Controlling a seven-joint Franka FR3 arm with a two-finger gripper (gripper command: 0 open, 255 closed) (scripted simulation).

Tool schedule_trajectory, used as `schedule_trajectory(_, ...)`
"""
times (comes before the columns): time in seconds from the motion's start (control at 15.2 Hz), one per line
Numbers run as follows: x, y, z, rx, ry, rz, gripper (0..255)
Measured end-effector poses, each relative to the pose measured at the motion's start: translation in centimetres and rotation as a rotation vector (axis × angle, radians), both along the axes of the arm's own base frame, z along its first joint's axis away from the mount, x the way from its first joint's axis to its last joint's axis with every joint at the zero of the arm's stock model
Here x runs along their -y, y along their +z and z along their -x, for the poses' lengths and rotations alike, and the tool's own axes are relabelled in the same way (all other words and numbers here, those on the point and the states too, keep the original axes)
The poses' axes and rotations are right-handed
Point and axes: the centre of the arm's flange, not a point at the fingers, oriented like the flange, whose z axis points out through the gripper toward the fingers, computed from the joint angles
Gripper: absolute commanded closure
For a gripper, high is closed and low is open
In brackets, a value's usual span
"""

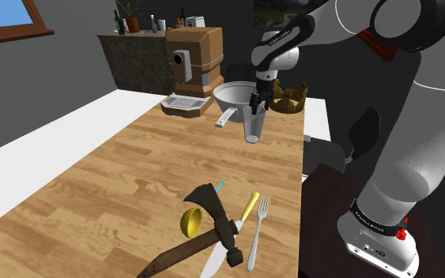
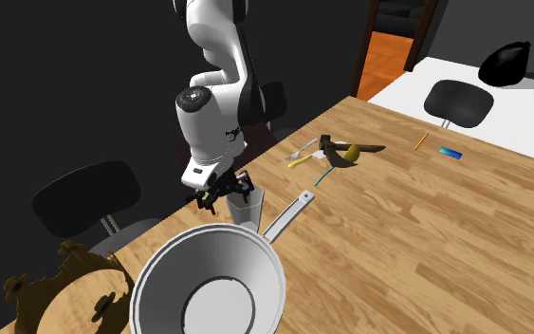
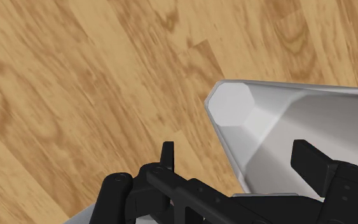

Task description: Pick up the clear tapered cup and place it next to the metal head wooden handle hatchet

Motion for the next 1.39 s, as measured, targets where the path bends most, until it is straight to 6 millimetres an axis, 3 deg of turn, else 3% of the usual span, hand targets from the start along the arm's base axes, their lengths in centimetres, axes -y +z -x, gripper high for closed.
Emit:
schedule_trajectory(0.07,0.0,0.0,0.0,0.0,0.0,0.0,0)
schedule_trajectory(0.13,0.0,0.0,0.0,0.0,0.0,0.0,255)
schedule_trajectory(0.86,0.0,0.2,0.0,0.0,0.0,0.0,255)
schedule_trajectory(1.39,0.0,4.1,0.1,0.0,0.0,0.0,255)
